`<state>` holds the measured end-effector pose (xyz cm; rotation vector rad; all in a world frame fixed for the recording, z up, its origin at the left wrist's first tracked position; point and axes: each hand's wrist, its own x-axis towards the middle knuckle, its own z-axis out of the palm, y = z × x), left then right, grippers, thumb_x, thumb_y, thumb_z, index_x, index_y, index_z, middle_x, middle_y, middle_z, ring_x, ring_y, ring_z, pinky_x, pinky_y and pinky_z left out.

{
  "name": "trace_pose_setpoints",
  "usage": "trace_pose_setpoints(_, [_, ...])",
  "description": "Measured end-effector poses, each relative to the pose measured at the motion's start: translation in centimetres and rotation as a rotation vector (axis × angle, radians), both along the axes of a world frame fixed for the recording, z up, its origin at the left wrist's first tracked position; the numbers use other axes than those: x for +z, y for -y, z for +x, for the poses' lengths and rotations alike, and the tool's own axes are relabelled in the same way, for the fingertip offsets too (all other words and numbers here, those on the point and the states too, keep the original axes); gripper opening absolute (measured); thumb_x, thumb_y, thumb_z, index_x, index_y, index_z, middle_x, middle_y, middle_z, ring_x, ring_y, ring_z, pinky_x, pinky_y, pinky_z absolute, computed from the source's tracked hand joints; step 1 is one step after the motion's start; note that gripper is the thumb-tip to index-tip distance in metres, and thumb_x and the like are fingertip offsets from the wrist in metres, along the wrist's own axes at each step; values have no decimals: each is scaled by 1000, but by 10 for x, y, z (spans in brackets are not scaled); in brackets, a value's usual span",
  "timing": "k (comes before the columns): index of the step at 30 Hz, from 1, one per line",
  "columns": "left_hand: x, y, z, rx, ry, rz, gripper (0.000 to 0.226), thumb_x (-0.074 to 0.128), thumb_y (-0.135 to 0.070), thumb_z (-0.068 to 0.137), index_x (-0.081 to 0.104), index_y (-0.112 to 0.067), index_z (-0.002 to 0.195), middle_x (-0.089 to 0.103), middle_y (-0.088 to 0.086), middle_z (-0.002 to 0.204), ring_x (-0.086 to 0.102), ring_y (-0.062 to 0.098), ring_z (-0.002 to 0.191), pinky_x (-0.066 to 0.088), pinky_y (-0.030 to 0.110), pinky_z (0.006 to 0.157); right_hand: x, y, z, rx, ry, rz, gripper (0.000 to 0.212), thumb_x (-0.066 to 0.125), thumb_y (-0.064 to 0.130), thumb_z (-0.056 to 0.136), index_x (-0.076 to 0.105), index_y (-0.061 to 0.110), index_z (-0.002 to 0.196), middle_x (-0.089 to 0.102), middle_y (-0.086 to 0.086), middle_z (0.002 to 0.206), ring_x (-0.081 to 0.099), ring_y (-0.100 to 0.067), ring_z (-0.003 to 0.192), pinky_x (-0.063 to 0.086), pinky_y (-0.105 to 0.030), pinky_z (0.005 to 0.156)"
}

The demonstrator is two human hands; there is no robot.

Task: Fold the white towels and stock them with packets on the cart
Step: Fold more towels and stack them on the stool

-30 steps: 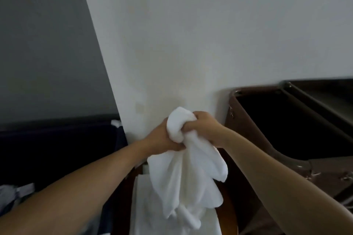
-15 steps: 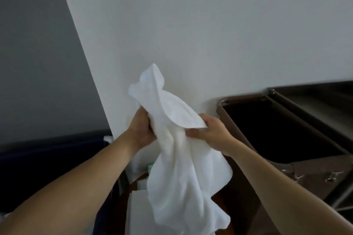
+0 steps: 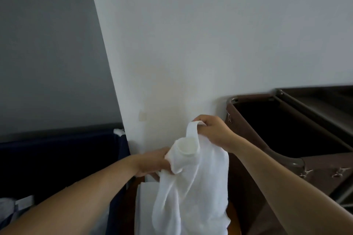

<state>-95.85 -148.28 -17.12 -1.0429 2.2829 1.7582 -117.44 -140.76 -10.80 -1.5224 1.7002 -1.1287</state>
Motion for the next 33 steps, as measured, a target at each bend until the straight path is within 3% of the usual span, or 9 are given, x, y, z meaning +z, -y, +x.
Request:
trace_pose_setpoints(4, [10,1,-4,65,-137,106,77,79,-37,82,33,-52,142,61,3,131,64,32,114,57,50,85,-5,0,11,68,-55,73,9,69,18,87,72,11,86,69,-6,81,60,-14,72,48,-31,66])
trace_pose_setpoints(10, [13,-2,-10,156,-83,-10,26,55,-24,96,65,-2,105,70,17,104,68,35,93,58,45,89,-12,-2,10,91,-149,128,15,68,28,83,73,14,85,72,-5,91,62,-17,76,51,-34,68])
trace_pose_setpoints(14, [37,1,-7,543,-496,177,24,40,-12,99,60,-1,93,61,19,93,63,28,82,55,36,76,-21,-6,-3,77,-225,267,41,73,37,78,66,25,117,64,7,112,61,-16,103,53,-34,89])
trace_pose_setpoints(18, [76,8,-8,552,-804,439,36,30,-9,96,57,12,107,61,33,107,66,45,106,60,45,78,-20,-5,-2,121,-232,267,82,78,37,81,33,35,150,45,11,130,44,-11,123,38,-26,101])
trace_pose_setpoints(23, [105,13,-21,678,-891,194,18,39,-7,101,55,0,102,64,26,112,67,39,108,59,45,80,-23,1,16,179,-229,133,67,76,38,83,43,37,142,52,14,127,49,-9,114,38,-26,95])
trace_pose_setpoints(26, [104,17,-18,767,-784,-76,14,47,-5,99,56,-11,91,70,8,99,67,30,102,53,41,80,-23,-1,24,58,-105,-17,37,76,36,83,60,31,117,64,7,93,59,-11,83,49,-27,77])
trace_pose_setpoints(28, [102,15,-16,825,-816,-7,16,52,-1,96,58,-12,87,71,6,91,68,31,99,54,45,86,-24,-3,27,170,-160,63,16,75,37,84,69,30,96,66,8,83,62,-11,76,53,-28,75])
trace_pose_setpoints(30, [104,12,-17,876,-886,111,14,55,0,95,58,-10,86,70,7,87,71,34,99,54,50,93,-30,-5,31,313,-310,203,18,74,44,82,71,32,95,68,10,87,64,-14,83,54,-27,78])
trace_pose_setpoints(33, [109,9,-16,864,-950,183,12,52,-5,98,54,-9,87,67,10,86,71,37,100,53,52,95,-40,1,30,30,-280,99,32,80,46,76,57,33,94,62,9,84,61,-15,79,50,-26,71])
